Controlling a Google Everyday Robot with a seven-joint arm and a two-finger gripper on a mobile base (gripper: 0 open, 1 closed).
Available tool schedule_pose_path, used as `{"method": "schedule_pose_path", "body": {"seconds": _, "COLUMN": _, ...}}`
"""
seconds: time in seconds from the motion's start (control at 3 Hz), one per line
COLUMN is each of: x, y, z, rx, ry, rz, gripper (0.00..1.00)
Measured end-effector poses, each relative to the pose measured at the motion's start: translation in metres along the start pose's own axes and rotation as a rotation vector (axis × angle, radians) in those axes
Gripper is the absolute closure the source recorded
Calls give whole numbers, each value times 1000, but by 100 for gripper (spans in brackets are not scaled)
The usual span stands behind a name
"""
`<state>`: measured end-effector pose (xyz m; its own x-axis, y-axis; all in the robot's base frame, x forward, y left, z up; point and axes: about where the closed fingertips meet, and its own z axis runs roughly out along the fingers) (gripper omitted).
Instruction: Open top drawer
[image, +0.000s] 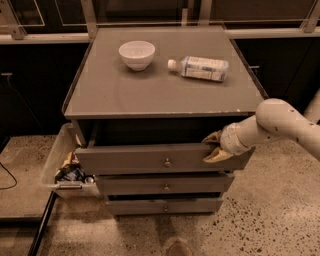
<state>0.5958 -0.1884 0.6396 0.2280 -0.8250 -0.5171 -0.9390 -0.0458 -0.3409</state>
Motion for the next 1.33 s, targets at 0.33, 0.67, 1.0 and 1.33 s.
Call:
{"method": "schedule_pose_path", "body": {"seconds": 0.33, "x": 0, "y": 0, "z": 0, "rx": 0, "ry": 0, "rz": 0, "gripper": 62}}
{"method": "schedule_pose_path", "body": {"seconds": 0.67, "x": 0, "y": -1, "z": 3, "rx": -5, "ry": 3, "rz": 6, "gripper": 39}}
{"method": "schedule_pose_path", "body": {"seconds": 1.0, "x": 0, "y": 3, "z": 5, "rx": -36, "ry": -22, "rz": 37, "gripper": 42}}
{"method": "schedule_pose_path", "body": {"seconds": 1.33, "x": -4, "y": 22, "z": -1, "rx": -60, "ry": -54, "rz": 44, "gripper": 66}}
